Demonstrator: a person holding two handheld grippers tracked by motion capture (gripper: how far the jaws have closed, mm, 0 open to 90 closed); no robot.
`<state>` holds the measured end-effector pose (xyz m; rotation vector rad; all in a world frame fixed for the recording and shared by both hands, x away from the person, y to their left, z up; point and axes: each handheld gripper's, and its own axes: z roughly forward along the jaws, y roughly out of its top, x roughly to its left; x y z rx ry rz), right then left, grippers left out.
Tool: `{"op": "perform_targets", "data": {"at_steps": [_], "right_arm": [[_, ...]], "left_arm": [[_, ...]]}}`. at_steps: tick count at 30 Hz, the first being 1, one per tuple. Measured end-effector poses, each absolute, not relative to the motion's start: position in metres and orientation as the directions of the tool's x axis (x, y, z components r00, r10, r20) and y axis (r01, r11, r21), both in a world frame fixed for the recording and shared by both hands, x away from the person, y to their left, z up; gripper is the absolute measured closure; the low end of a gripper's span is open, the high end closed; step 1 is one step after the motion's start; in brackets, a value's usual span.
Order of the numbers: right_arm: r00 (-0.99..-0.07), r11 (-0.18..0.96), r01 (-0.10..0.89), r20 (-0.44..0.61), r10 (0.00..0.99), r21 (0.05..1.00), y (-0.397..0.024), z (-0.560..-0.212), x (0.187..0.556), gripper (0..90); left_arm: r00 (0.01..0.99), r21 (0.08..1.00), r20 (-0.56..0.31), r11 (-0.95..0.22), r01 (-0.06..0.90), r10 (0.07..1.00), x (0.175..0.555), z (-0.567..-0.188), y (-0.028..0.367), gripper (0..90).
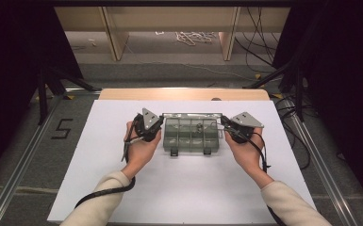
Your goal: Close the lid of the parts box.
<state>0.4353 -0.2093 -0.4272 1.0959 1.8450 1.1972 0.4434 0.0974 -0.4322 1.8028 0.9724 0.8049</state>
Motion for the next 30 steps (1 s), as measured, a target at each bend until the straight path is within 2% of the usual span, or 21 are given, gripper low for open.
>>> {"op": "perform_targets", "data": {"at_steps": [16,19,20,22,25,28,30], "right_arm": [[-0.442,0.246,0.277,-0.105,0.891,0.929,-0.212,-0.431,0.43,87.2],[-0.448,0.241,0.294,-0.089,0.889,0.925,-0.213,-0.43,0.428,82.0],[-0.444,0.249,0.279,-0.106,0.89,0.927,-0.214,-0.43,0.428,78.3],[-0.468,0.232,0.294,-0.072,0.881,0.927,-0.218,-0.429,0.427,69.9],[-0.489,0.232,0.288,-0.065,0.87,0.929,-0.226,-0.427,0.423,57.0],[-0.498,0.212,0.276,-0.05,0.866,0.937,-0.238,-0.424,0.419,49.6],[-0.487,0.194,0.27,-0.04,0.873,0.943,-0.248,-0.419,0.418,46.5]], "left_arm": [[0.495,0.913,0.113,-0.286,0.29,0.862,0.435,-0.437,0.1,88.8],[0.499,0.914,0.107,-0.283,0.291,0.86,0.433,-0.437,0.103,87.4],[0.503,0.914,0.105,-0.283,0.292,0.858,0.432,-0.437,0.104,85.9],[0.512,0.913,0.108,-0.289,0.288,0.852,0.43,-0.436,0.106,80.9],[0.515,0.912,0.121,-0.3,0.28,0.849,0.427,-0.433,0.109,67.0],[0.512,0.91,0.111,-0.294,0.291,0.852,0.426,-0.429,0.115,53.2],[0.496,0.916,0.117,-0.287,0.282,0.86,0.424,-0.426,0.119,47.6]]}}
